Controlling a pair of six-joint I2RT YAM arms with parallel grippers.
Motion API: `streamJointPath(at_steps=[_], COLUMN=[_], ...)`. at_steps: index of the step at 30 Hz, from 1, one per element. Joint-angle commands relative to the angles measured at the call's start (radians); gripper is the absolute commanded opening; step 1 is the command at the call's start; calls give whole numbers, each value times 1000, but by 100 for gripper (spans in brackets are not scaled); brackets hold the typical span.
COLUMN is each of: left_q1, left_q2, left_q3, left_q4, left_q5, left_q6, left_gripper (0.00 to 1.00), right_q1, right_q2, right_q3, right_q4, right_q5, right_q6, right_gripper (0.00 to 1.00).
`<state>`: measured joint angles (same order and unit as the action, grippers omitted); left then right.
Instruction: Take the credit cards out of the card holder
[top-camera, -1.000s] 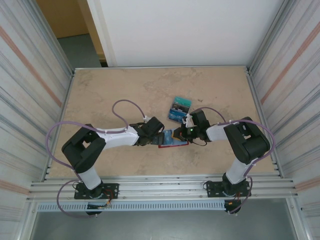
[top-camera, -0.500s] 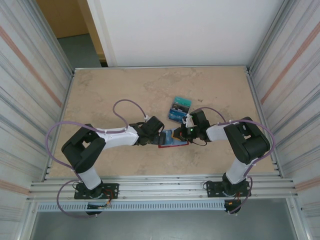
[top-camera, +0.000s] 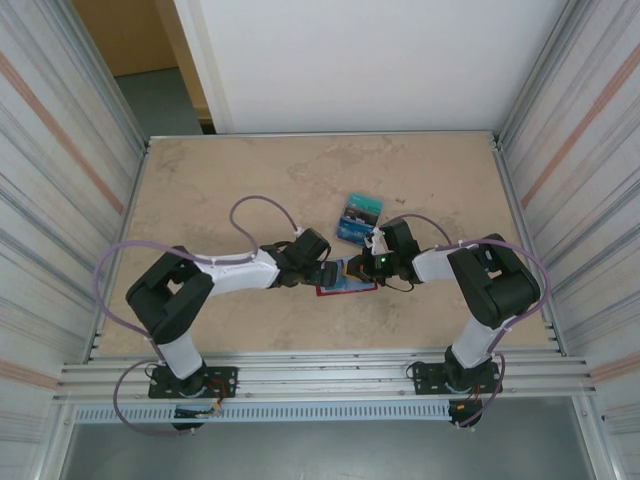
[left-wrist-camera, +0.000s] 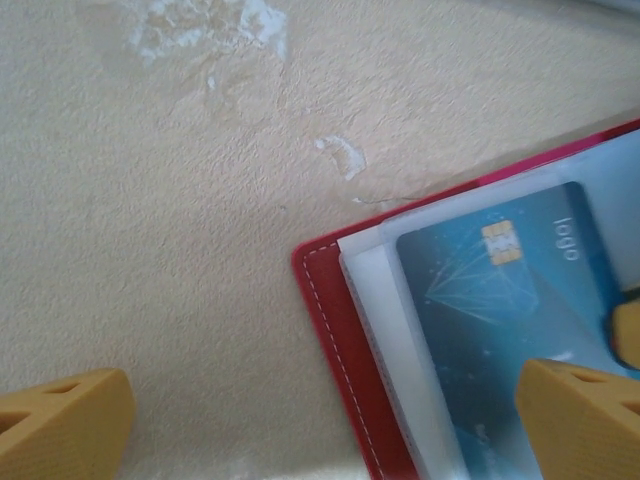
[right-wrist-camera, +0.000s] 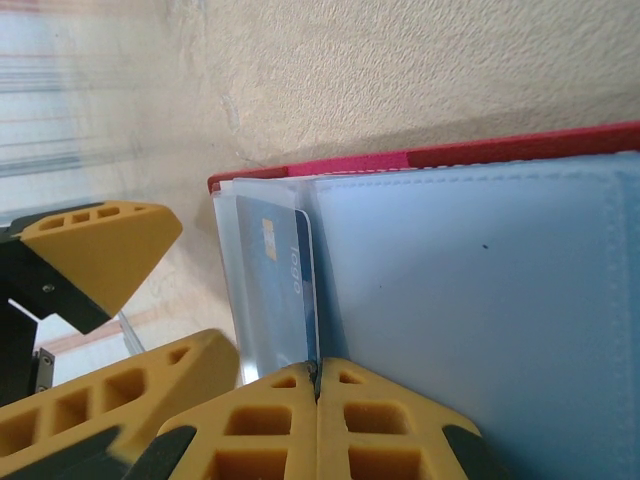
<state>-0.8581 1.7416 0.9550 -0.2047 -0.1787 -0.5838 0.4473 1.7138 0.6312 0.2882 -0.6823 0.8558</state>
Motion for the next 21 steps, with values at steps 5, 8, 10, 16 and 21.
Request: streamJointPath(at_steps=[5, 8, 10, 16, 21], left_q1=[-35, -35, -35, -33, -30], left_q2=[101, 94, 89, 85, 95], left_q3=[79, 70, 64, 47, 46], left_q4=[-156, -166, -173, -177, -186], left_q5=[-73, -79, -86, -86, -90], left_q6=[34, 23, 19, 9, 6], left_gripper=[99, 99, 99, 99, 99], right_q1=[-13, -25, -31, -51, -69], right_q2=[-16, -17, -18, -32, -55], right_q3=[-27, -34, -38, -46, -57], right_q4=[3, 8, 13, 25, 7], right_q5=[-9, -14, -20, -24, -23], right_q6=[14, 14, 15, 18, 9], right_gripper=[4, 4, 2, 0, 0])
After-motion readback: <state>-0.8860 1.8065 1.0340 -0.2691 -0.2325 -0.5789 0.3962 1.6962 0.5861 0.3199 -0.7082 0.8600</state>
